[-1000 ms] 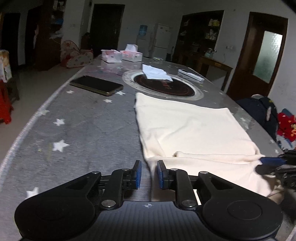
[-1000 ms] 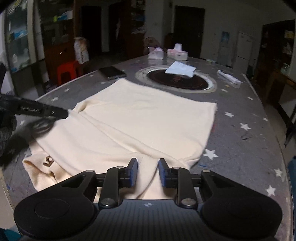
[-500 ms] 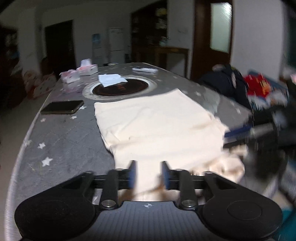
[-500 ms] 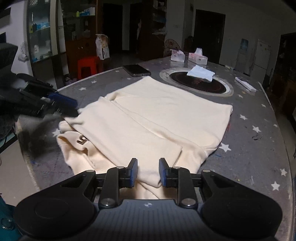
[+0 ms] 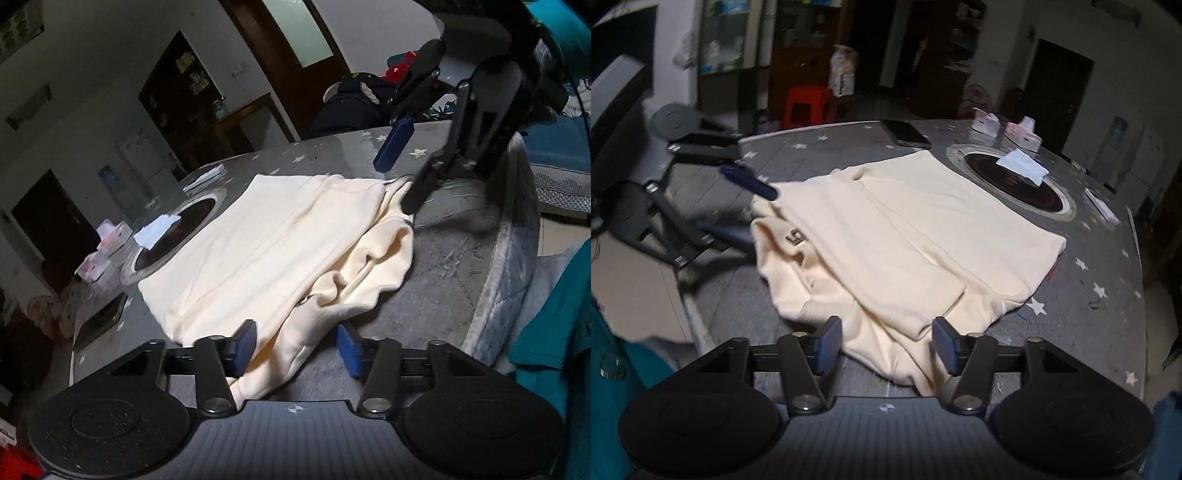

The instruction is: Fold clothes

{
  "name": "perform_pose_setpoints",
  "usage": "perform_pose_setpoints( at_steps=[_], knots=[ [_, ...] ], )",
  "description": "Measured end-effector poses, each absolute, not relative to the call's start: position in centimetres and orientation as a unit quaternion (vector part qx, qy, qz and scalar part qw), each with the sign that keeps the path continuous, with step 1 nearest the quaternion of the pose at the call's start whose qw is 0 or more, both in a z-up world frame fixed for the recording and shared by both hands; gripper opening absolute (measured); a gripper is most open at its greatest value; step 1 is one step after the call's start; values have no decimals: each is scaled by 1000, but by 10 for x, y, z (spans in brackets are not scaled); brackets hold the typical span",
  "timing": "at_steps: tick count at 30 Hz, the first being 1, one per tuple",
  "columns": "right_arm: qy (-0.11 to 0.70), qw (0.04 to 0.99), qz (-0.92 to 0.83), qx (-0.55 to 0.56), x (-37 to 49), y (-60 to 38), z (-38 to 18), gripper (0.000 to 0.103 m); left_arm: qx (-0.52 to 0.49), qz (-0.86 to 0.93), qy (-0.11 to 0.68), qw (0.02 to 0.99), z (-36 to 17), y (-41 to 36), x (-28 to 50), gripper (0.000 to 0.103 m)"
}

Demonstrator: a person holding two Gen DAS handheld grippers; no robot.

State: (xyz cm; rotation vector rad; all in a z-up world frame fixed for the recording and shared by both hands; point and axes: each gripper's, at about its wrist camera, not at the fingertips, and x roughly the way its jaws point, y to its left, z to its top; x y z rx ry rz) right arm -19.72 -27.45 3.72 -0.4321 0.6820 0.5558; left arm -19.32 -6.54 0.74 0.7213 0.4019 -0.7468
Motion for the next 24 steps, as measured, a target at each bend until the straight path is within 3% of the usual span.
perform_pose_setpoints(
  at_steps=[2, 4, 7, 11, 14, 16, 17, 18, 21, 24],
  knots=[
    [323, 877, 272, -228, -202, -271, 35, 61, 335, -362, 189, 849, 7, -66, -190, 20],
    [318, 872, 277, -249, -208, -267, 34, 66, 321, -367, 188, 852, 10, -66, -187, 13],
    [301, 865, 291, -277, -212, -259, 29, 72, 276, -364, 203, 866, 19, -64, -174, 10],
    [284, 865, 298, -288, -207, -250, 23, 71, 208, -355, 226, 883, 32, -59, -148, 9],
    [285, 872, 293, -268, -195, -249, 20, 60, 182, -355, 240, 885, 34, -59, -132, 9],
    [293, 876, 289, -251, -185, -250, 18, 46, 177, -353, 248, 885, 34, -61, -124, 9],
    [303, 877, 290, -234, -180, -251, 17, 32, 176, -354, 251, 883, 33, -60, -123, 9],
    [314, 877, 291, -217, -174, -253, 16, 25, 175, -355, 254, 882, 32, -60, -121, 10],
    [335, 880, 292, -167, -160, -264, 20, 18, 183, -356, 251, 881, 30, -56, -127, 16],
    [340, 883, 292, -138, -150, -271, 28, 14, 200, -352, 244, 881, 27, -50, -137, 36]
  ],
)
